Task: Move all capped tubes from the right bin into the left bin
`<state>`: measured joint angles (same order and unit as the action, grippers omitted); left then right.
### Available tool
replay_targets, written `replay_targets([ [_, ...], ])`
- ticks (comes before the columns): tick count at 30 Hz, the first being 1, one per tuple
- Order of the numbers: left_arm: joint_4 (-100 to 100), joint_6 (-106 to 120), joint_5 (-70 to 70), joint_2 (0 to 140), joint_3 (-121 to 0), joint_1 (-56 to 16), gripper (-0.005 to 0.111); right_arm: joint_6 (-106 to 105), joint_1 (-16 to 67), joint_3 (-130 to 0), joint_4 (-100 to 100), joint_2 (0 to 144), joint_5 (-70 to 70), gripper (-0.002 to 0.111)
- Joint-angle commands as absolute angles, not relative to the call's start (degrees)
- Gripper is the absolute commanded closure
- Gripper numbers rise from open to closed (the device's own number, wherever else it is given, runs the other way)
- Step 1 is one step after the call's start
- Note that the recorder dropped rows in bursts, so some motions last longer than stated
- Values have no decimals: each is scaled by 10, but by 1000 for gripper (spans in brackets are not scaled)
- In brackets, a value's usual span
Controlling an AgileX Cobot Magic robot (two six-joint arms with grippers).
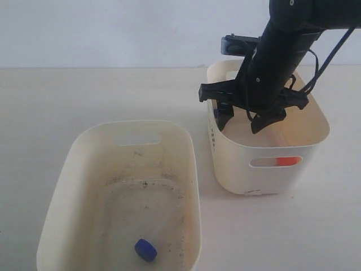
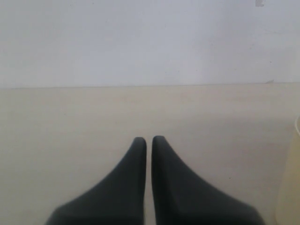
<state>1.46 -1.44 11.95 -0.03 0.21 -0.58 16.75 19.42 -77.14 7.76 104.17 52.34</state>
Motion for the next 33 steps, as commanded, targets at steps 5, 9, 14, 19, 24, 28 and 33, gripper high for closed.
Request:
replay_targets([
  [5,11,-20,116,0,0,-6,102,118,158,-775,66,1015,542,46],
  [9,11,-20,116,0,0,-6,102,-59,139,-786,62,1012,580,46],
  [14,11,-20,116,0,0,-6,102,-269,138,-791,50,1013,594,46],
  [19,11,-20,116,0,0,-6,102,-476,138,-791,34,1013,552,46],
  [24,11,-20,116,0,0,-6,102,-612,138,-788,34,1015,516,46],
  [28,11,-20,116,0,0,-6,102,-693,138,-784,25,1029,496,46],
  [33,11,-20,116,0,0,-6,102,-710,138,-784,23,1060,463,46],
])
